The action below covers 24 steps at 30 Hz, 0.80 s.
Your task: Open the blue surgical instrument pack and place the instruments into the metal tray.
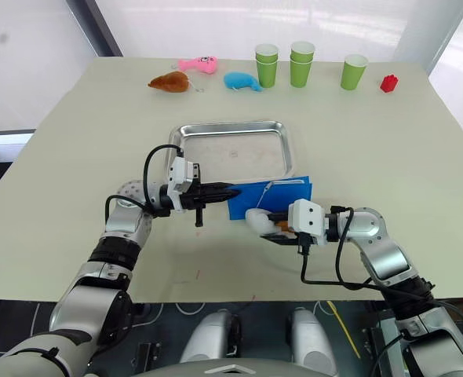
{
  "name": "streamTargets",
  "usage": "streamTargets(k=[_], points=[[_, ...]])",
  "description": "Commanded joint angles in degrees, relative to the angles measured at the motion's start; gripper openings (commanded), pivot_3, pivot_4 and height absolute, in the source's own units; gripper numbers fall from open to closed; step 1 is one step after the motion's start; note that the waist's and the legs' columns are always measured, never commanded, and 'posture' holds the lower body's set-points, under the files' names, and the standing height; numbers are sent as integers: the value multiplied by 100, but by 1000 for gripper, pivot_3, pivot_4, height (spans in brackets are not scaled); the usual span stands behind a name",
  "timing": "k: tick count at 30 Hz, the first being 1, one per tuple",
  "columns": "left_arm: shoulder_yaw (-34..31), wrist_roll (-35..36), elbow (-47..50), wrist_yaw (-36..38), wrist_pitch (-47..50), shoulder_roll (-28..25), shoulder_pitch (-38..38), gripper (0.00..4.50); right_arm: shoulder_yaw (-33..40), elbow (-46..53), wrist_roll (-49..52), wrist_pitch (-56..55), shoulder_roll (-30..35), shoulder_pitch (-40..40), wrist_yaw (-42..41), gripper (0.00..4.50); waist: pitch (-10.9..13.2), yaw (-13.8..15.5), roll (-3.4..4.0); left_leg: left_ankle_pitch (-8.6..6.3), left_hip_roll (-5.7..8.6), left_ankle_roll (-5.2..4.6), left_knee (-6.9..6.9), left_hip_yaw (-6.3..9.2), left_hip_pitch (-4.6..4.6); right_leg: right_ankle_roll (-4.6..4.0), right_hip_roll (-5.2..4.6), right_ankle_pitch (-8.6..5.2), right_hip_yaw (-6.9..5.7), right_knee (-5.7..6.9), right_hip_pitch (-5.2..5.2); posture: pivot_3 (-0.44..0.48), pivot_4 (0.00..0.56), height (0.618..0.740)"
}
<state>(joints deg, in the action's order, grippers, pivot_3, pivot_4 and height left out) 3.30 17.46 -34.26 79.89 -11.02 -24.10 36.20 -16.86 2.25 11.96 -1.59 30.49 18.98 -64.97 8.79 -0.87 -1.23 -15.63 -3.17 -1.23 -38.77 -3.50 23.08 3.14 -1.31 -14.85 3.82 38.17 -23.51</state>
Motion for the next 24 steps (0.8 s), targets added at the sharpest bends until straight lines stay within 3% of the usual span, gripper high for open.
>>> streamTargets(k=[1,2,3,9,13,19,24], points=[[10,-76,87,33,-49,-78,27,0,265,259,366,95,113,-62,-168,3773,0,2,0,0,0,0,0,0,0,0,0,0,0,0,0,0,150,740],[8,-73,90,36,-49,-79,30,0,318,325,469,168,155,-83,-200,4387,0,4,0,0,0,0,0,0,0,0,0,0,0,0,0,0,150,740],[8,-70,97,43,-51,-80,29,0,394,430,620,273,214,-117,-245,4455,0,4,0,0,0,0,0,0,0,0,0,0,0,0,0,0,150,740],[-4,-61,79,81,-89,-82,30,0,1061,1115,1790,1286,716,-292,-560,4455,0,4,0,0,0,0,0,1,1,0,0,0,0,0,0,0,150,740],[-3,-58,66,94,-121,-73,28,0,1586,1020,2344,1785,777,-80,-389,4455,0,2,0,0,0,0,-1,0,-1,0,0,0,1,0,2,0,150,740],[25,-73,63,115,-165,-38,32,0,1726,-443,1527,1304,1038,617,-403,4455,0,8,0,0,0,0,-3,-2,-1,0,1,0,4,0,2,0,150,740],[59,-112,39,149,-235,-35,62,0,1482,-1835,1131,771,842,1308,-823,4455,0,-7,0,0,-1,0,-4,-1,-1,0,4,0,5,0,1,0,150,740]])
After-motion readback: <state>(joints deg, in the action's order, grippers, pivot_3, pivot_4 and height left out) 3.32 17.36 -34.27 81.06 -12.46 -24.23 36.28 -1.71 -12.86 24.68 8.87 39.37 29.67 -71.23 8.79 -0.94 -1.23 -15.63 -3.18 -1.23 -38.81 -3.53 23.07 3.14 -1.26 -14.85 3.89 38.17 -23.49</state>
